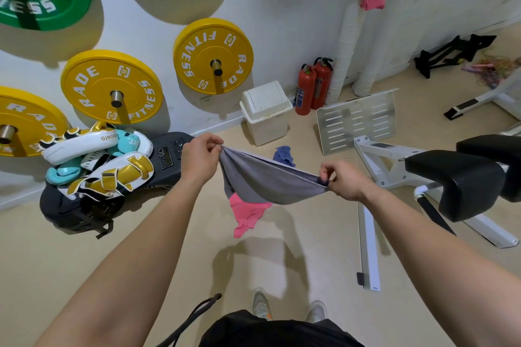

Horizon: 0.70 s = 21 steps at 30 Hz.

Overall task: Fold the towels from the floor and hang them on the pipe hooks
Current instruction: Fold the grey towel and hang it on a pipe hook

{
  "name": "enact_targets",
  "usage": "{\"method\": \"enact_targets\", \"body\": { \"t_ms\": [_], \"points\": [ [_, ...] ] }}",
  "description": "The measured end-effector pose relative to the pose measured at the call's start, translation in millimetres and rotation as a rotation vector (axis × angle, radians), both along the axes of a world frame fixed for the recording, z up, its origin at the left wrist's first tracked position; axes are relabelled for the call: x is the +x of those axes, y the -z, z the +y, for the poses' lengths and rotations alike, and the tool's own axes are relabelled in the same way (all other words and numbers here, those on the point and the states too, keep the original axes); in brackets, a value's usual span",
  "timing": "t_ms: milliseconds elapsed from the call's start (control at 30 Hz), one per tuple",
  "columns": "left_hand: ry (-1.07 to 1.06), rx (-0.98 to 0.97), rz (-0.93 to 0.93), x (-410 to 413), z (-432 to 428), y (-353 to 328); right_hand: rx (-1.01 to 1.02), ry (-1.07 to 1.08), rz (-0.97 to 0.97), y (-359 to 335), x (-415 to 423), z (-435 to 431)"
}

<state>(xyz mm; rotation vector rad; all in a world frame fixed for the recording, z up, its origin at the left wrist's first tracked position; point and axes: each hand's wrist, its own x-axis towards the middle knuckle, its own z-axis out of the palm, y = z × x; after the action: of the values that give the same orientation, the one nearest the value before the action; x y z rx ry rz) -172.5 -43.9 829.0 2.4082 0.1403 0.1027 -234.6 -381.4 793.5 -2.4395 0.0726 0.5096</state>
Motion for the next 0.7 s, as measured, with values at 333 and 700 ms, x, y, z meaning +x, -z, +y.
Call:
{"method": "enact_targets", "body": {
  "t_ms": [333,700],
  "points": [
    [-0.038,0.001,0.006,16,-6,7,-0.143,-0.067,-0.063,-21,-5,3],
    [-0.092,0.005,0.011,26,-5,9,-0.078,0.056,-0.232,-42,3,-11]
  ]
}}
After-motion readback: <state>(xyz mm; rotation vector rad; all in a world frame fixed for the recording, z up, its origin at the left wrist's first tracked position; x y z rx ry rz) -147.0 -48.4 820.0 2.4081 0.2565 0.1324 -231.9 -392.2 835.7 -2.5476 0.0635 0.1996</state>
